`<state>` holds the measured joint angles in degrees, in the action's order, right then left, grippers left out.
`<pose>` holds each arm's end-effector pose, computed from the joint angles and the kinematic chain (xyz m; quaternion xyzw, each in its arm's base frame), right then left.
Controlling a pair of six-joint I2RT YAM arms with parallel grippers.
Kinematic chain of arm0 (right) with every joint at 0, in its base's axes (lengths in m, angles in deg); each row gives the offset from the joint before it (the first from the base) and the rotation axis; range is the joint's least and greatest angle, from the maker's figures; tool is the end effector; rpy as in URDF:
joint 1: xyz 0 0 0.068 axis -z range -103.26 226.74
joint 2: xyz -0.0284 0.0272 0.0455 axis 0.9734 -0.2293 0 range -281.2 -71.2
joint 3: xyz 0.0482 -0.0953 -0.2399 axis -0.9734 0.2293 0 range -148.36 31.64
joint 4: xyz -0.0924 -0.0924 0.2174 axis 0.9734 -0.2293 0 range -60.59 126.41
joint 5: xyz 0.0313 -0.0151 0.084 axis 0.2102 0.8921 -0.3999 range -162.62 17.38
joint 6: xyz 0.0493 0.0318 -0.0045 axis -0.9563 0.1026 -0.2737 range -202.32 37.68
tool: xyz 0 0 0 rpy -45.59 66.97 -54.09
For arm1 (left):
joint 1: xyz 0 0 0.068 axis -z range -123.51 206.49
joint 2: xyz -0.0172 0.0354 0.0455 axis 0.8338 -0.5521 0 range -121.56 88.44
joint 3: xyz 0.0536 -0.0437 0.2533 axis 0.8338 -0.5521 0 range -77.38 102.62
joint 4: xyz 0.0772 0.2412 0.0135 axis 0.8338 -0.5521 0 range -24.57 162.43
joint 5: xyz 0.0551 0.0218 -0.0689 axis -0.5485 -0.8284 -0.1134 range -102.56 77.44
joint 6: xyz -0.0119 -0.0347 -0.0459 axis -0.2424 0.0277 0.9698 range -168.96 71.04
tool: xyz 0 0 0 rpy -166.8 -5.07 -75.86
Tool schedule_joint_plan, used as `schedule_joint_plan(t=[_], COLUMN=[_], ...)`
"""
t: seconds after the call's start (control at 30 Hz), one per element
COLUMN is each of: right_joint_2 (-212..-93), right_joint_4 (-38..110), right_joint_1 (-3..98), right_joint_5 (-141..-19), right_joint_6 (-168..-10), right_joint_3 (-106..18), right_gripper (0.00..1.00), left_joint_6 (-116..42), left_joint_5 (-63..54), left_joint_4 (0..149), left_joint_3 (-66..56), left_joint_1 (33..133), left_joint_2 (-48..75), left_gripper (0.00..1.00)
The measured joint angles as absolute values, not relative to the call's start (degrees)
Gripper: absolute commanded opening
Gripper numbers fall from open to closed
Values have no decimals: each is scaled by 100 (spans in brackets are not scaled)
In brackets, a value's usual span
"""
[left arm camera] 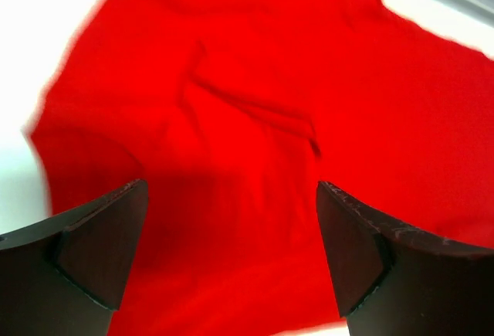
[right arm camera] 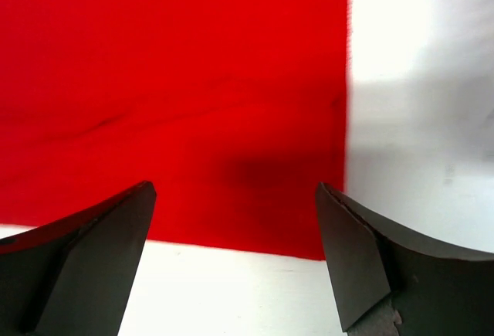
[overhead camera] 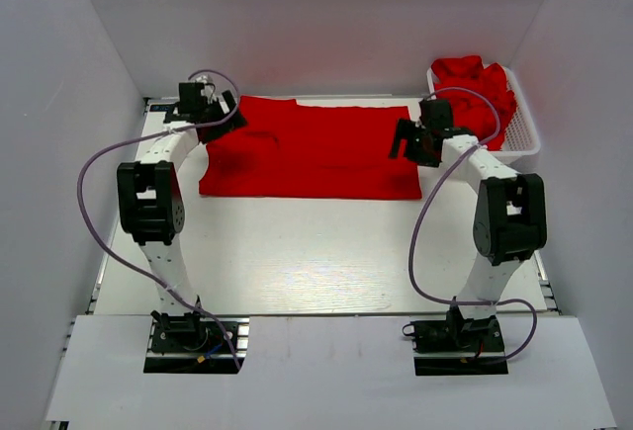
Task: Fold and stack the t-shirts
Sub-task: Fold the flattened tshirt in 1/3 of the way
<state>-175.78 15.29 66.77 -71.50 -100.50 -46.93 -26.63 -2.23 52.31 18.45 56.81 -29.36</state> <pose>0.3962 0.0688 0.2234 0.0701 0.9282 0.0800 0.3567 0.4661 -0.0103 0.2271 -0.1378 0.9004 -0.1601 0.3804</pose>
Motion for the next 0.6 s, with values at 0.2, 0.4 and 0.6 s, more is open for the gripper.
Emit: schedule_joint_plan(t=[0.2,0.4,0.6], right_joint_2=[-17602,-17788,-17495], right_joint_4=[1737,1942,2357], right_joint_1=[6574,6580,6585], right_joint_5=[-7661,-7805,-7705], right_joint_6=[-10146,-10342,-10707], right_joint_3=[-4325,-3989,-3143], right_gripper=[90,90,90], left_joint_6=[-2508,-2403,-2252], left_joint_5=[256,363,393], left_joint_4=[5395,5611,6135], left_joint_3=[726,-168,-1374], left_joint_1=[5775,5757,5737], left_joint_2=[-2680,-2566,-1817], left_gripper=[100,100,100])
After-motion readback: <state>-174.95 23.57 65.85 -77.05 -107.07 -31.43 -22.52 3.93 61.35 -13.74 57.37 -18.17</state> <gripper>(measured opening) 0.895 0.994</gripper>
